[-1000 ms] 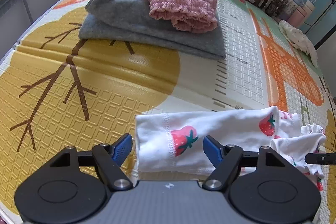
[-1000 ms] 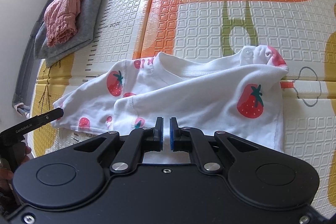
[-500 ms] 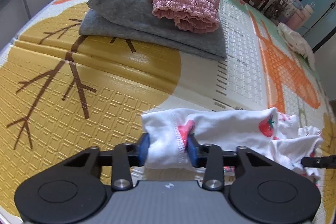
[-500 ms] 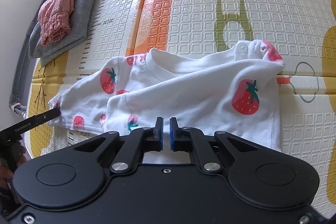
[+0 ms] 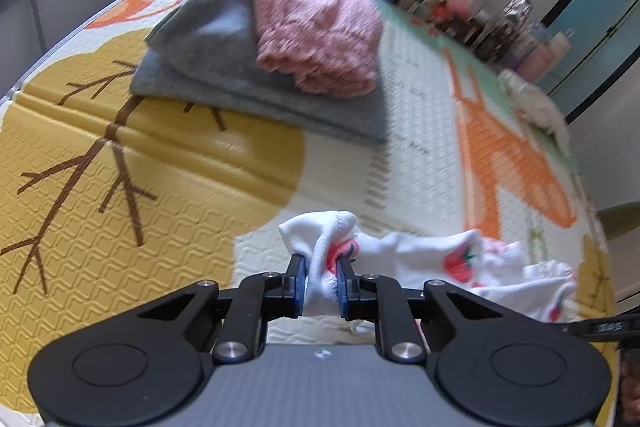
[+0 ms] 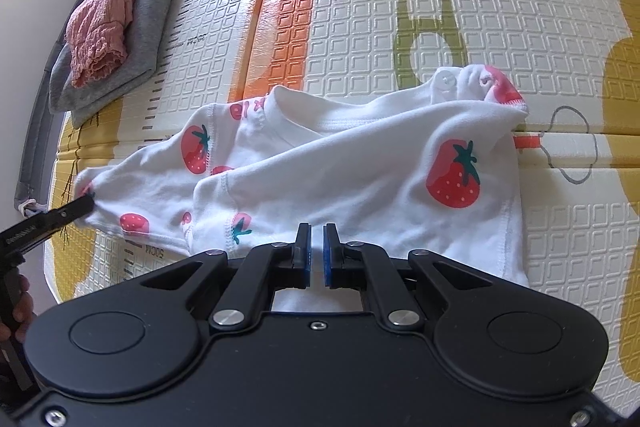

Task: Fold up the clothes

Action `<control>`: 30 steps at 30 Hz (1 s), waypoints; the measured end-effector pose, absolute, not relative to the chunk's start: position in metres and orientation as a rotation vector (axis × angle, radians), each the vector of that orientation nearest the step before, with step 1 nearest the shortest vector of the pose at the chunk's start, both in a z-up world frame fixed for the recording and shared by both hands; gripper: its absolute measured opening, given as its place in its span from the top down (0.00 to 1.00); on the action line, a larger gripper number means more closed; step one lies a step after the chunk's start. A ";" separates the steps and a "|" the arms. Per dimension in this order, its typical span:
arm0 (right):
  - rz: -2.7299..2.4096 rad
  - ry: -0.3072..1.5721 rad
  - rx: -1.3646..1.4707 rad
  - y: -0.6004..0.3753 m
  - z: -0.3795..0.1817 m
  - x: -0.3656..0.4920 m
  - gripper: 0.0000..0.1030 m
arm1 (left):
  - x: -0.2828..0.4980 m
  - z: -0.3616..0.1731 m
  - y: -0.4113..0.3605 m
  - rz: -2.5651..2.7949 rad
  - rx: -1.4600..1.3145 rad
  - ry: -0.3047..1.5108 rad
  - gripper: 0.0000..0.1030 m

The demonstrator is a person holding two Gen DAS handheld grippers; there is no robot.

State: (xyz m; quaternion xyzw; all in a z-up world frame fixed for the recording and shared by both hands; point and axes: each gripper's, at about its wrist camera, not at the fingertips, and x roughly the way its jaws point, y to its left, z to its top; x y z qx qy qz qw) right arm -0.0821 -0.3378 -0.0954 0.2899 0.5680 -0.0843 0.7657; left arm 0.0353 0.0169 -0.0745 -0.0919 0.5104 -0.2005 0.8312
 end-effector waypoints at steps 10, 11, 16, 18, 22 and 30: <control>-0.216 1.195 0.656 -0.352 -0.086 -0.098 0.94 | 0.024 -0.038 -0.020 -0.584 -0.236 1.010 0.83; -0.220 1.191 0.660 -0.354 -0.085 -0.101 0.94 | 0.023 -0.035 -0.027 -0.603 -0.235 1.004 0.83; -0.250 1.159 0.687 -0.367 -0.079 -0.117 0.94 | 0.018 -0.022 -0.059 -0.694 -0.232 0.979 0.83; -0.265 1.145 0.699 -0.372 -0.076 -0.124 0.94 | 0.017 -0.018 -0.073 -0.725 -0.229 0.978 0.83; -0.295 1.119 0.722 -0.384 -0.072 -0.139 0.94 | 0.013 -0.016 -0.098 -0.782 -0.209 0.982 0.83; -0.352 1.081 0.767 -0.406 -0.068 -0.166 0.94 | 0.001 -0.017 -0.147 -0.877 -0.154 1.003 0.82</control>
